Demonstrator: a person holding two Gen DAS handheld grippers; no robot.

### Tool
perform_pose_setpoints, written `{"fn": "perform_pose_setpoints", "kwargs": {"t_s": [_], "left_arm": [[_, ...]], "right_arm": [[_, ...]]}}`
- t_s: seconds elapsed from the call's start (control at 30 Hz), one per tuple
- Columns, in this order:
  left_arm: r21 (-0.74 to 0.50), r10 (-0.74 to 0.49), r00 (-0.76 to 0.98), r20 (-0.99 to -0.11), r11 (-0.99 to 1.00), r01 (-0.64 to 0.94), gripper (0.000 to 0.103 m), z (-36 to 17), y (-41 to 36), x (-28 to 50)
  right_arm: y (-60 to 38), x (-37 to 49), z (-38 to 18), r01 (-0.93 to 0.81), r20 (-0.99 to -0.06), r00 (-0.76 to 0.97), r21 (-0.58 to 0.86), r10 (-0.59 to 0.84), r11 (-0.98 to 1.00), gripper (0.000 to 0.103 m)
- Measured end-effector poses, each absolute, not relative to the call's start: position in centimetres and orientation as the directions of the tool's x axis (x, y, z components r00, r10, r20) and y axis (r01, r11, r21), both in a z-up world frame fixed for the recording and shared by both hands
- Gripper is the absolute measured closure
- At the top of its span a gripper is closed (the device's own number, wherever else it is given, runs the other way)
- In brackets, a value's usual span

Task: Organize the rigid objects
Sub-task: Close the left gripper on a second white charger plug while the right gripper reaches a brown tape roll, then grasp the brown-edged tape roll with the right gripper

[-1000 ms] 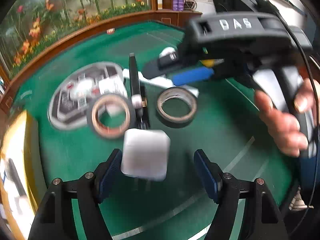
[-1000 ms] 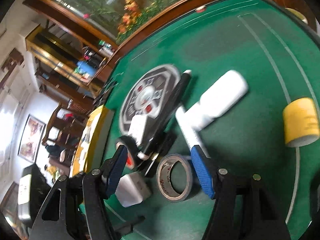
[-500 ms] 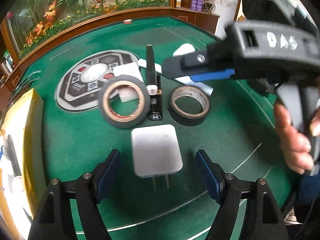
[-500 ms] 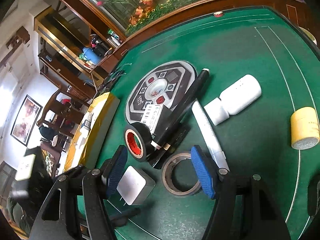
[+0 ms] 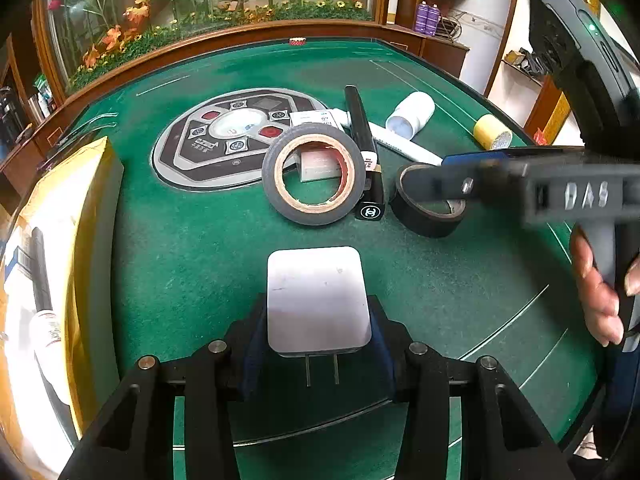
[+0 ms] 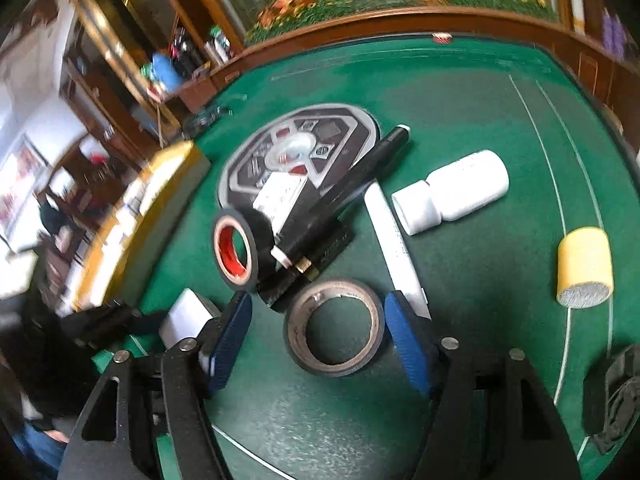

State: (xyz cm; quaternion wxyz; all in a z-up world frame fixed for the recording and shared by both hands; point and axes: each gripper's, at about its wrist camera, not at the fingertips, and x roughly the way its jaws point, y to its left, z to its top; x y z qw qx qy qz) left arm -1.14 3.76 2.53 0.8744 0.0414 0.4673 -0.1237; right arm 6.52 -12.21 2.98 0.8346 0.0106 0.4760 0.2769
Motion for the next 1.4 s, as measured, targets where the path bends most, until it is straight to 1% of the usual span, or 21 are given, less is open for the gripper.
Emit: {"fn": "perform_pose_setpoints", "kwargs": {"t_s": [0.07, 0.2, 0.23, 0.27, 0.3, 0.4, 0.5, 0.83, 1.13, 1.2, 1.23, 1.27, 1.3, 1.37, 1.4], "left_arm": [[-0.036, -0.173, 0.536, -0.827, 0.966, 0.256, 0.054, 2.5, 3.7, -1.0], [-0.04, -0.177, 0.542, -0.822, 0.966, 0.256, 0.054, 2.5, 3.8, -1.2], [-0.039, -0.176, 0.542, -0.821, 0.966, 0.255, 0.054, 2.4, 3.8, -1.1], [-0.036, -0.174, 0.544, -0.821, 0.966, 0.255, 0.054, 2.4, 3.8, -1.1], [-0.034, -0.172, 0.547, -0.819, 0.967, 0.253, 0.054, 2.4, 3.8, -1.1], [-0.046, -0.177, 0.548, -0.817, 0.969, 0.244, 0.054, 2.5, 3.9, -1.1], [-0.091, -0.214, 0.543, -0.812, 0.965, 0.246, 0.055, 2.8, 4.0, -1.3], [-0.085, -0.216, 0.563, -0.798, 0.965, 0.249, 0.055, 3.6, 3.5, -1.7], [-0.049, -0.186, 0.542, -0.82, 0.965, 0.258, 0.055, 3.1, 2.7, -1.3], [-0.063, -0.19, 0.527, -0.829, 0.967, 0.249, 0.053, 2.8, 2.7, -0.8], [-0.067, -0.192, 0.521, -0.832, 0.966, 0.248, 0.048, 2.5, 2.7, -0.6], [-0.048, -0.178, 0.526, -0.832, 0.967, 0.25, 0.046, 2.5, 2.4, -0.4], [-0.034, -0.168, 0.533, -0.829, 0.967, 0.252, 0.046, 2.5, 2.3, -0.4], [-0.023, -0.163, 0.542, -0.824, 0.967, 0.255, 0.049, 2.4, 2.1, -0.5], [-0.022, -0.162, 0.546, -0.822, 0.967, 0.253, 0.056, 2.5, 2.2, -0.6]], "right_arm": [[-11.5, 6.1, 2.7, -0.477, -0.805, 0.403, 0.222, 0.436, 0.851, 0.031], [-10.5, 6.0, 1.6, -0.497, -0.842, 0.405, 0.123, 0.356, 0.859, 0.031], [-10.4, 5.8, 1.6, -0.5, -0.842, 0.417, 0.103, 0.343, 0.86, 0.035], [-10.3, 5.7, 1.5, -0.501, -0.844, 0.426, 0.08, 0.327, 0.862, 0.044], [-10.3, 5.7, 1.5, -0.496, -0.842, 0.432, 0.078, 0.324, 0.865, 0.044], [-11.1, 6.0, 1.8, -0.478, -0.832, 0.432, 0.116, 0.348, 0.871, 0.045], [-11.5, 6.0, 2.6, -0.467, -0.812, 0.449, 0.143, 0.373, 0.873, 0.045], [-12.3, 6.1, 3.5, -0.436, -0.783, 0.476, 0.186, 0.401, 0.881, 0.045], [-11.9, 6.1, 3.4, -0.452, -0.789, 0.453, 0.197, 0.414, 0.87, 0.045], [-11.9, 6.1, 3.3, -0.453, -0.791, 0.45, 0.198, 0.415, 0.869, 0.045], [-11.9, 6.1, 3.3, -0.454, -0.791, 0.449, 0.199, 0.416, 0.868, 0.045], [-11.9, 6.0, 3.3, -0.455, -0.79, 0.449, 0.199, 0.417, 0.868, 0.045], [-11.8, 6.0, 3.3, -0.455, -0.79, 0.449, 0.2, 0.418, 0.868, 0.045], [-11.8, 5.9, 3.3, -0.457, -0.79, 0.448, 0.199, 0.418, 0.867, 0.045], [-11.8, 5.9, 3.3, -0.456, -0.789, 0.45, 0.201, 0.42, 0.867, 0.045]]}}
